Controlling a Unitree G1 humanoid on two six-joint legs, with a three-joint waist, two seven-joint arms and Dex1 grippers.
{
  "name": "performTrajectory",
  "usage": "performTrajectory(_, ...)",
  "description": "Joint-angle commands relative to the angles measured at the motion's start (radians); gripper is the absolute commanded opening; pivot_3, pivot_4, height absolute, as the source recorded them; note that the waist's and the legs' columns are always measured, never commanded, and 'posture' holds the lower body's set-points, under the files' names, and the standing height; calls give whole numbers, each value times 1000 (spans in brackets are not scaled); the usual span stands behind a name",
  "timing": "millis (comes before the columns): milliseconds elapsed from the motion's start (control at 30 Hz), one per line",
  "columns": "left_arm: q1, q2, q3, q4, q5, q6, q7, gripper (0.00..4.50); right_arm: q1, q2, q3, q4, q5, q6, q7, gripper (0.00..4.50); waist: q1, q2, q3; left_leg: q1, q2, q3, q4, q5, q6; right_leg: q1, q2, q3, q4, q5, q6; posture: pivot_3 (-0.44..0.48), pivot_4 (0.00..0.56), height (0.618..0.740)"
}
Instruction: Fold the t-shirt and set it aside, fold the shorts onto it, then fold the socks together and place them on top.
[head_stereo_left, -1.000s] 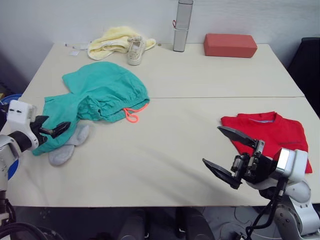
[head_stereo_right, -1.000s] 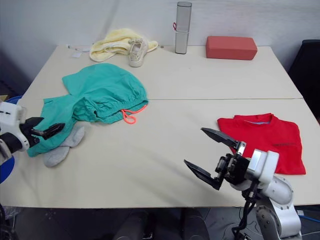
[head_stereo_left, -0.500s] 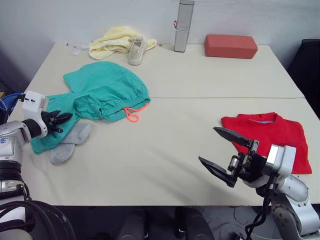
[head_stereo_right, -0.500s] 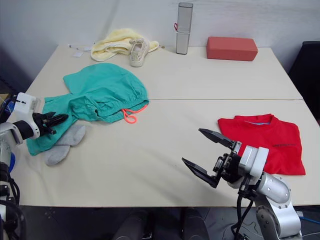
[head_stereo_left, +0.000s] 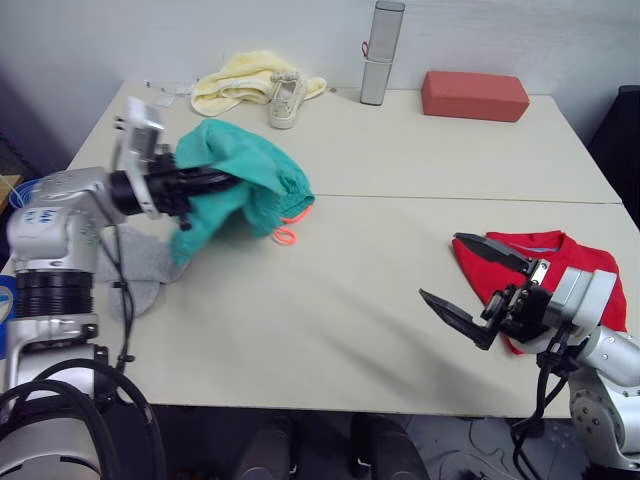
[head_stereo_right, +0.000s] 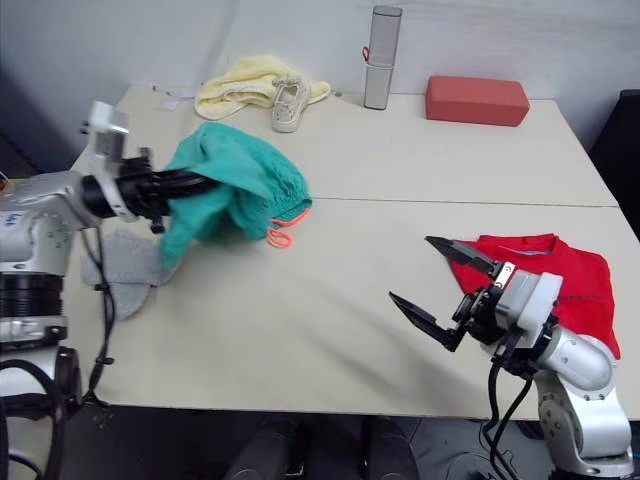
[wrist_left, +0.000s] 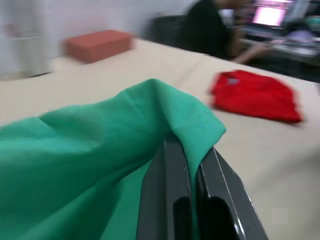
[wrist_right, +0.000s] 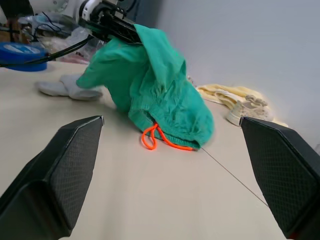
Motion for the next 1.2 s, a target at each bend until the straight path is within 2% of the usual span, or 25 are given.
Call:
performTrajectory(33,38,-49,-61,-224,-106,130,0,35,61,-72,-101,-12,86,40,77,4500,0,1,0,0,0,0,0,0,0,0,0,0,0,0,0,0,150,740)
performTrajectory(167,119,-121,-130,-402,-164,220,58,35,131,-152,-180,3,139,102,154,4500,-2,1,0,1,1,0,0,1,1,1,1,1,0,0,0,0,150,740)
performTrajectory(333,220,-228,-266,-483,-82,134,128,35,224,-204,-223,3,126,149,223,4500,5,1,0,5,1,0,0,1,1,5,0,2,-4,0,0,0,150,740)
performTrajectory(467,296,-217,-371,-485,14,18,84,35,259,-215,-217,-22,101,173,226,4500,5,1,0,5,0,0,0,0,1,5,0,2,-5,0,0,0,150,740)
performTrajectory(533,336,-216,-394,-463,62,-6,122,35,263,-213,-190,-45,74,187,208,4500,2,2,0,5,0,0,0,0,1,5,0,2,-5,0,0,0,150,740)
performTrajectory(633,379,-205,-379,-463,103,-84,128,609,255,-200,-161,-69,55,199,187,4500,2,2,0,5,1,0,-1,0,0,5,0,2,-5,-1,-1,0,150,740)
performTrajectory(667,408,-189,-338,-472,92,-107,123,873,262,-208,-153,-86,87,249,176,4500,3,2,0,5,1,0,-1,0,0,5,0,3,-5,-1,-1,0,150,740)
performTrajectory(833,560,-28,-209,-500,78,-210,31,2456,263,-221,-96,-124,79,303,185,4500,-2,3,0,6,2,-1,-2,-1,-1,4,-1,2,-5,-2,-4,0,150,740)
performTrajectory(967,679,16,-112,-534,67,-283,26,3682,190,-182,46,-68,-97,185,166,4500,2,4,0,7,2,-2,-2,-2,1,5,-2,2,-7,-2,-4,0,150,740)
performTrajectory(1033,765,39,-130,-552,143,-413,-4,4295,120,-126,137,-4,-240,96,98,4500,1,5,0,7,2,-2,-3,-3,1,5,-2,2,-8,-2,-4,0,150,740)
performTrajectory(1100,812,34,-150,-553,197,-495,12,4295,83,-91,191,36,-347,61,28,4500,-1,6,0,7,1,-1,-3,-3,0,5,-2,2,-9,-2,-4,0,150,740)
performTrajectory(1200,844,-11,-164,-533,285,-570,111,4295,61,-46,250,50,-380,56,-7,4500,5,7,0,6,1,-1,-4,-3,0,5,-2,2,-9,-2,-4,0,150,740)
